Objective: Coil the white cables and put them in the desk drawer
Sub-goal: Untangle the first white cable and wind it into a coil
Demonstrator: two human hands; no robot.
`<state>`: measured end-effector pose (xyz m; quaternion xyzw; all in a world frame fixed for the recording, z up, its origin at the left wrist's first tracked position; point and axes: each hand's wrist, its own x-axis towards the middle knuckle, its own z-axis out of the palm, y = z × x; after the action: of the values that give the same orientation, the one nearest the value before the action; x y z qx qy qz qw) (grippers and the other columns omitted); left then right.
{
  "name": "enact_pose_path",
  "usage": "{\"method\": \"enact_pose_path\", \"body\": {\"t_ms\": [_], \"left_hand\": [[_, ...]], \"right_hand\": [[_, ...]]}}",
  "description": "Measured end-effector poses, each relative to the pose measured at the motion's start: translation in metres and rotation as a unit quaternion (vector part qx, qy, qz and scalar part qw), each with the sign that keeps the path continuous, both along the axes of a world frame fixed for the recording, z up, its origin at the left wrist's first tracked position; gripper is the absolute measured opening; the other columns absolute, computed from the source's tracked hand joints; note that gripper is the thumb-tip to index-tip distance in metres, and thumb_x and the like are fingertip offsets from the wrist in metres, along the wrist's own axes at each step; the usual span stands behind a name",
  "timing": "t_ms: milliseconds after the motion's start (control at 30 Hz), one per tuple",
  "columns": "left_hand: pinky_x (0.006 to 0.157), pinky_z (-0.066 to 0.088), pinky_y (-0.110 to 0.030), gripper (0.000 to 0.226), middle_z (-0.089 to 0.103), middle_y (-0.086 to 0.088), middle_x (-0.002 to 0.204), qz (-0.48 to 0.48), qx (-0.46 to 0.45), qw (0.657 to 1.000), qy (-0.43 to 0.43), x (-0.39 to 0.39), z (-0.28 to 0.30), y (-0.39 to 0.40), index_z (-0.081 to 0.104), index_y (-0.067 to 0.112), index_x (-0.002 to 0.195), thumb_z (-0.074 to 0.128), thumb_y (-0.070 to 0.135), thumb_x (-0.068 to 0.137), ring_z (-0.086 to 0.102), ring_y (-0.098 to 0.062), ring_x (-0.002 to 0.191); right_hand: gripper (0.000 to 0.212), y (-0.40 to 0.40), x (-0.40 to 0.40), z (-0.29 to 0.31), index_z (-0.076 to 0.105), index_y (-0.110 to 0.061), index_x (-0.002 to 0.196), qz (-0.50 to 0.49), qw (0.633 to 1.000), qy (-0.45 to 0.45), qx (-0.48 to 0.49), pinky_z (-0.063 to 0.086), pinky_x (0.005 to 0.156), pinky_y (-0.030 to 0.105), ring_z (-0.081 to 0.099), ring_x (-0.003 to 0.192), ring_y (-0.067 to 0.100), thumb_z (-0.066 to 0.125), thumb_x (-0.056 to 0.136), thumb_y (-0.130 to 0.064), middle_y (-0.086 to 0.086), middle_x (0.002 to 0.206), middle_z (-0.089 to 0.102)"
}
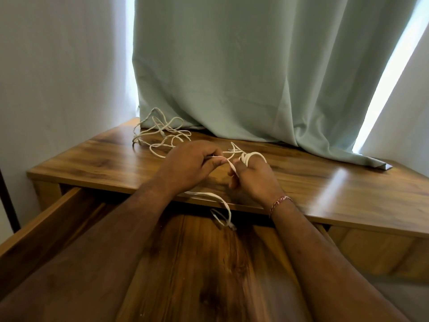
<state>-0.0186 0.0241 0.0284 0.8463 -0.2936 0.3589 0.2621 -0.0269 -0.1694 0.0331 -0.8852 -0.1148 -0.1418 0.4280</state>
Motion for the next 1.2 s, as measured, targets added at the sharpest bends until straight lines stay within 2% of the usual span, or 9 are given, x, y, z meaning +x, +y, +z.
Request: {"method": "enact_pose_path", "body": {"t_ms": [100, 267, 467, 633, 733, 833, 933, 1033, 1200], "left_hand": [[0.064, 0.047, -0.032, 0.036, 0.064, 0.019, 0.078, 0.011, -0.039, 0.999, 0.011, 0.003, -0.001, 0.007, 0.073, 0.031, 0.087, 0.055, 0.063, 0.091, 0.057, -0.001, 0.073], [0.061, 0.047, -0.033, 0.042, 0.064, 0.012, 0.072, -0.003, -0.074, 0.997, 0.033, 0.006, -0.003, 0.006, 0.069, 0.031, 0.081, 0.054, 0.070, 0.086, 0.059, -0.006, 0.069], [0.062, 0.039, -0.019, 0.023, 0.062, 0.028, 0.075, -0.077, -0.114, 0.989, 0.062, -0.009, -0.013, -0.022, 0.062, 0.038, 0.088, 0.047, 0.040, 0.106, 0.058, 0.004, 0.071], [0.075, 0.050, -0.033, 0.019, 0.069, 0.011, 0.088, -0.022, -0.082, 0.985, 0.149, -0.006, -0.028, -0.040, 0.061, 0.030, 0.109, 0.043, 0.033, 0.105, 0.066, -0.011, 0.087], [0.064, 0.040, -0.024, 0.010, 0.063, 0.012, 0.083, 0.002, 0.009, 0.985, 0.171, -0.016, -0.024, -0.046, 0.052, 0.034, 0.102, 0.049, 0.024, 0.105, 0.065, -0.014, 0.086], [0.071, 0.045, -0.032, 0.012, 0.070, 0.004, 0.100, 0.027, 0.089, 0.985, 0.143, -0.020, -0.024, -0.048, 0.056, 0.029, 0.114, 0.053, 0.031, 0.103, 0.065, -0.019, 0.094], [0.070, 0.044, -0.032, 0.013, 0.069, 0.003, 0.100, 0.033, 0.106, 0.981, 0.158, -0.020, -0.020, -0.052, 0.058, 0.030, 0.113, 0.054, 0.032, 0.100, 0.061, -0.016, 0.090], [0.065, 0.044, -0.028, 0.013, 0.070, 0.010, 0.089, 0.011, 0.081, 0.974, 0.213, -0.024, -0.010, -0.055, 0.066, 0.031, 0.106, 0.060, 0.028, 0.095, 0.063, -0.009, 0.082], [0.059, 0.053, -0.030, 0.017, 0.073, -0.002, 0.068, -0.066, -0.117, 0.896, 0.423, -0.025, -0.005, -0.059, 0.067, 0.015, 0.105, 0.053, 0.009, 0.099, 0.068, -0.016, 0.059]], "right_hand": [[0.058, -0.001, -0.010, 0.012, 0.067, -0.003, 0.081, 0.112, 0.983, 0.118, 0.085, 0.049, 0.050, 0.031, 0.054, 0.046, 0.022, 0.038, 0.110, -0.044, 0.013, 0.056, 0.062], [0.057, -0.006, -0.013, 0.010, 0.060, -0.010, 0.068, 0.243, 0.939, 0.199, 0.137, 0.039, 0.048, 0.028, 0.039, 0.034, 0.018, 0.040, 0.109, -0.044, 0.009, 0.047, 0.046], [0.050, -0.014, -0.005, 0.005, 0.051, -0.014, 0.069, 0.411, 0.814, 0.235, 0.337, 0.043, 0.055, 0.034, 0.045, 0.035, 0.014, 0.035, 0.108, -0.042, 0.001, 0.045, 0.047], [0.046, -0.009, -0.006, 0.011, 0.052, -0.015, 0.074, 0.412, 0.740, 0.141, 0.513, 0.051, 0.061, 0.032, 0.052, 0.045, 0.014, 0.033, 0.109, -0.039, 0.001, 0.054, 0.052], [0.037, -0.007, -0.009, 0.013, 0.057, -0.015, 0.084, 0.366, 0.737, 0.113, 0.556, 0.051, 0.067, 0.031, 0.058, 0.061, 0.015, 0.038, 0.108, -0.037, 0.002, 0.069, 0.058], [0.029, -0.004, -0.009, 0.013, 0.060, -0.014, 0.091, 0.325, 0.726, 0.094, 0.599, 0.052, 0.081, 0.032, 0.061, 0.075, 0.018, 0.044, 0.107, -0.031, 0.006, 0.083, 0.062], [0.027, -0.002, -0.008, 0.015, 0.062, -0.011, 0.091, 0.260, 0.736, 0.057, 0.622, 0.055, 0.086, 0.035, 0.067, 0.079, 0.021, 0.046, 0.108, -0.024, 0.010, 0.085, 0.067], [0.028, 0.004, -0.004, 0.015, 0.060, -0.010, 0.091, 0.188, 0.783, 0.022, 0.593, 0.058, 0.083, 0.038, 0.071, 0.076, 0.024, 0.042, 0.110, -0.020, 0.013, 0.083, 0.072], [0.032, 0.006, -0.004, 0.009, 0.061, -0.010, 0.091, 0.050, 0.959, -0.076, 0.269, 0.055, 0.060, 0.033, 0.072, 0.079, 0.022, 0.041, 0.111, -0.025, 0.005, 0.087, 0.074]]}}
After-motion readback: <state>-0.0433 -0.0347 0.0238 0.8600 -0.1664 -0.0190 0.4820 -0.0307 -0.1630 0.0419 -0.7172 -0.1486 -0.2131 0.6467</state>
